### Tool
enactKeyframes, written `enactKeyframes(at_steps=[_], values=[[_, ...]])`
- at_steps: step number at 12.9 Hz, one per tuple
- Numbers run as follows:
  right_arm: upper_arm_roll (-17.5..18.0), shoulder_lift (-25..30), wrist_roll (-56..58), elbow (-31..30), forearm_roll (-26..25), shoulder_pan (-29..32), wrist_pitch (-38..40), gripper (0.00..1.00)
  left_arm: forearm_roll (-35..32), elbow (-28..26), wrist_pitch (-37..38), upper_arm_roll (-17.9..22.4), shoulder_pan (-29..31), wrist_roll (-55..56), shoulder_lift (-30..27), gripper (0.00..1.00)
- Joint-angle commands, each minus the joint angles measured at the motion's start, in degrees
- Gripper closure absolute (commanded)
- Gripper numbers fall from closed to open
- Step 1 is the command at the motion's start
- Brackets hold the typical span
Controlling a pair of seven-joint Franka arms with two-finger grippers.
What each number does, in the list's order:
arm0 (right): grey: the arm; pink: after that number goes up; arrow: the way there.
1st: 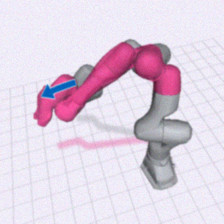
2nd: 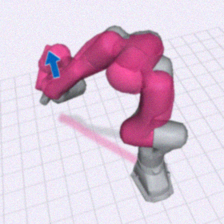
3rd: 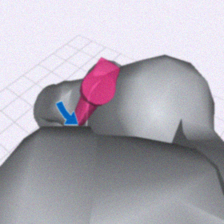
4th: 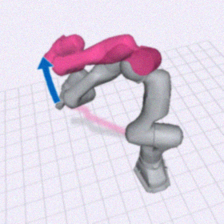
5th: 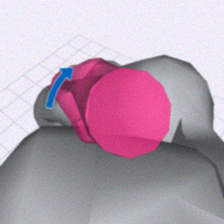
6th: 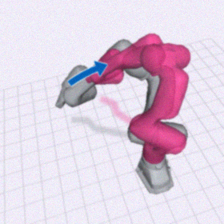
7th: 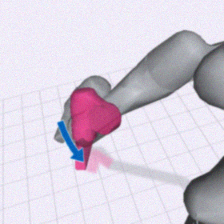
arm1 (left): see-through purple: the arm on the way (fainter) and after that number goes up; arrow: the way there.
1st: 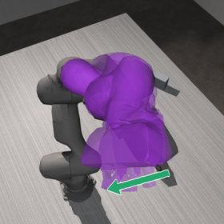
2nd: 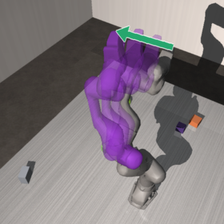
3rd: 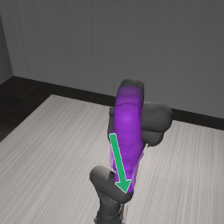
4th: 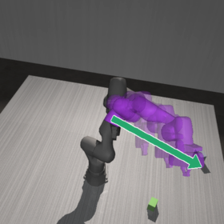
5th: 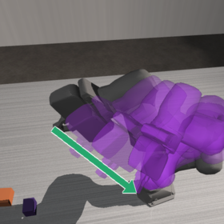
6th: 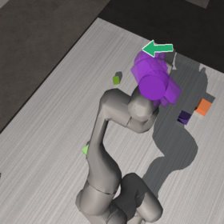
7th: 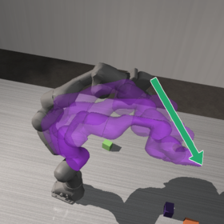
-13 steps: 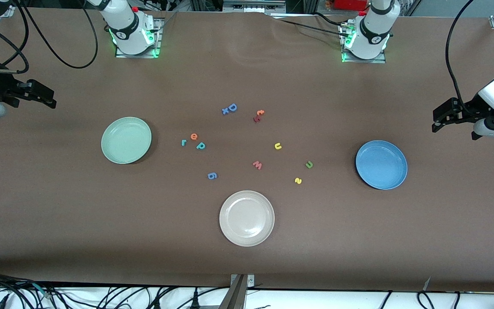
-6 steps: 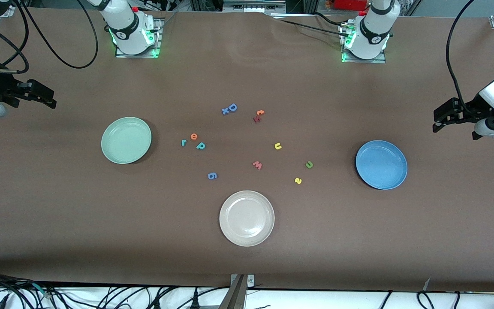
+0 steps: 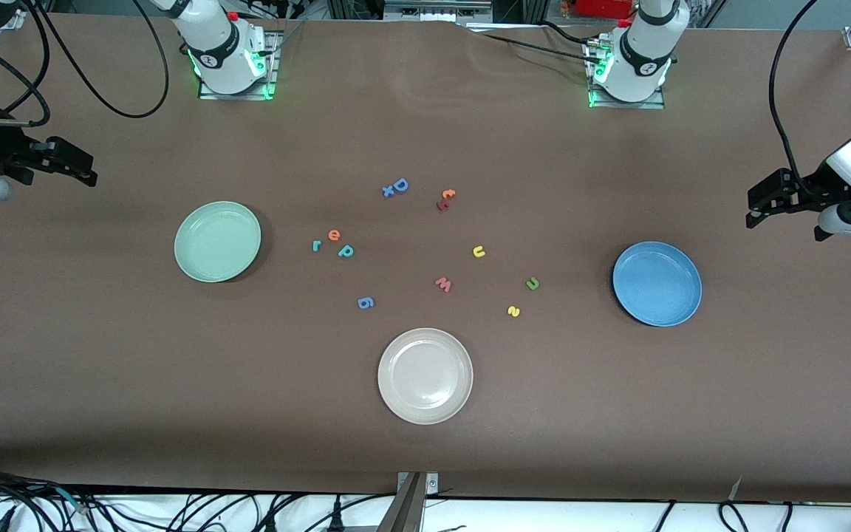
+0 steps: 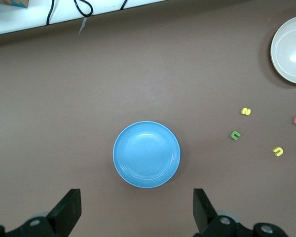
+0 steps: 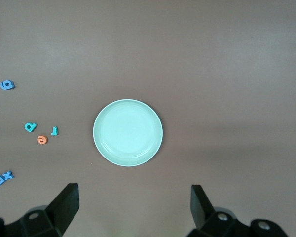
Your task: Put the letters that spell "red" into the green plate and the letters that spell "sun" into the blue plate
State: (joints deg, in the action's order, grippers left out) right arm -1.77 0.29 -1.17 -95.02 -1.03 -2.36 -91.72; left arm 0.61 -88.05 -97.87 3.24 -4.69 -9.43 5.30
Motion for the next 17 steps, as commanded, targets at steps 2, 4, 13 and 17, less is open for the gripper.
enactKeyframes(at_steps=[2, 4, 13, 17], values=[[0.1, 0.24, -0.32, 0.71, -0.9, -0.1, 1.71, 0.0, 0.62, 1.83, 1.19, 0.1, 0.21, -0.59, 0.59, 0.0], [0.1, 0.5, -0.32, 0.71, -0.9, -0.1, 2.51, 0.0, 0.62, 1.83, 1.19, 0.1, 0.21, -0.59, 0.59, 0.0], [0.1, 0.68, -0.32, 0.71, -0.9, -0.1, 3.04, 0.0, 0.62, 2.35, 1.19, 0.1, 0.21, -0.59, 0.68, 0.0], [0.1, 0.59, -0.41, 0.71, -0.99, -0.1, 2.42, 0.0, 0.62, 2.35, 1.19, 0.1, 0.21, -0.59, 0.68, 0.0]])
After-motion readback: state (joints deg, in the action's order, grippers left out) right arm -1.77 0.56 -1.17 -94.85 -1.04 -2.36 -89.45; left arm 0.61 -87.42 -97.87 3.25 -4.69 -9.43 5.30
